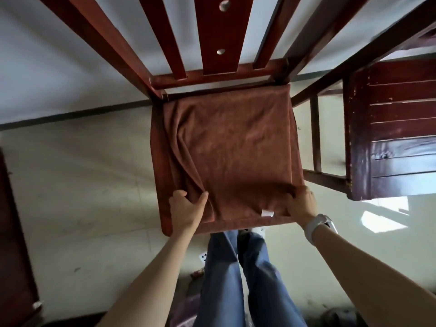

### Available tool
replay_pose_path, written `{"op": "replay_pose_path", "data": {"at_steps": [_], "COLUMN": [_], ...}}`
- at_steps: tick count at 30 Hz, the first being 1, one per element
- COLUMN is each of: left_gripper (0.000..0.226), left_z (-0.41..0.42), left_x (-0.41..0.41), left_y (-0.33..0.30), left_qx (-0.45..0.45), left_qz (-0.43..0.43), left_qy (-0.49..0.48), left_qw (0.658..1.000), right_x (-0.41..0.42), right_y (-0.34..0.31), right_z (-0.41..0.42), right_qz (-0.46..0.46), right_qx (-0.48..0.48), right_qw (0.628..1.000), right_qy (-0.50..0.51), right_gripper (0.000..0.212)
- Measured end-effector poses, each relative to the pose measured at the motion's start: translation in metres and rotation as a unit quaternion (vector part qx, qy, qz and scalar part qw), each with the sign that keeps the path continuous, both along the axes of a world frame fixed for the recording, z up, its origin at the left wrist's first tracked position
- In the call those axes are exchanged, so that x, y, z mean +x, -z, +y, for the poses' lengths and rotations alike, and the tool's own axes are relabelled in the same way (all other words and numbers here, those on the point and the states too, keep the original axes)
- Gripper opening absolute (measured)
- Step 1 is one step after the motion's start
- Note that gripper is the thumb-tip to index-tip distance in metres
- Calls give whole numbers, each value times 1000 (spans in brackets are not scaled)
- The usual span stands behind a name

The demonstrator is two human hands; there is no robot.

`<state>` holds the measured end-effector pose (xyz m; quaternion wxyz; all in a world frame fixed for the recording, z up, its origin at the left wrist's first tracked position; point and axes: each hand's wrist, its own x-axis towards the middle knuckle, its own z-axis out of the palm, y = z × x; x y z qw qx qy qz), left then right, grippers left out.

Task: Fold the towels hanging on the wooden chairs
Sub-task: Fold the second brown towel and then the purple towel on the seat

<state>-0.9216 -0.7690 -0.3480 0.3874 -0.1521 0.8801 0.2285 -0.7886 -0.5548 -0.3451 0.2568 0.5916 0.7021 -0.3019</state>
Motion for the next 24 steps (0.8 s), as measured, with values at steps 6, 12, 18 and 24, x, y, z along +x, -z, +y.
{"op": "replay_pose_path", "data": {"at_steps": [6, 12, 18, 24], "left_gripper": [60, 31, 28, 28], "left_z": [31, 15, 4, 14], "left_x": [22, 12, -32, -77], "left_y": [8, 1, -40, -103], "left_qx": [-114, -94, 76, 278], "left_qz": [47, 83, 149, 237], "left_qy": [53, 28, -110, -221], "left_qw": [991, 992, 980, 904], "right_x": [14, 13, -22, -61], "right_y": [17, 15, -38, -131], "right_z": [-9, -10, 35, 77], "right_qz": [-8, 20, 216, 467], "right_qx": [12, -16, -29, 69], "right_qw": [1000, 999, 967, 865], "right_qy": [-13, 21, 130, 167], "right_gripper": [50, 34, 28, 11]}}
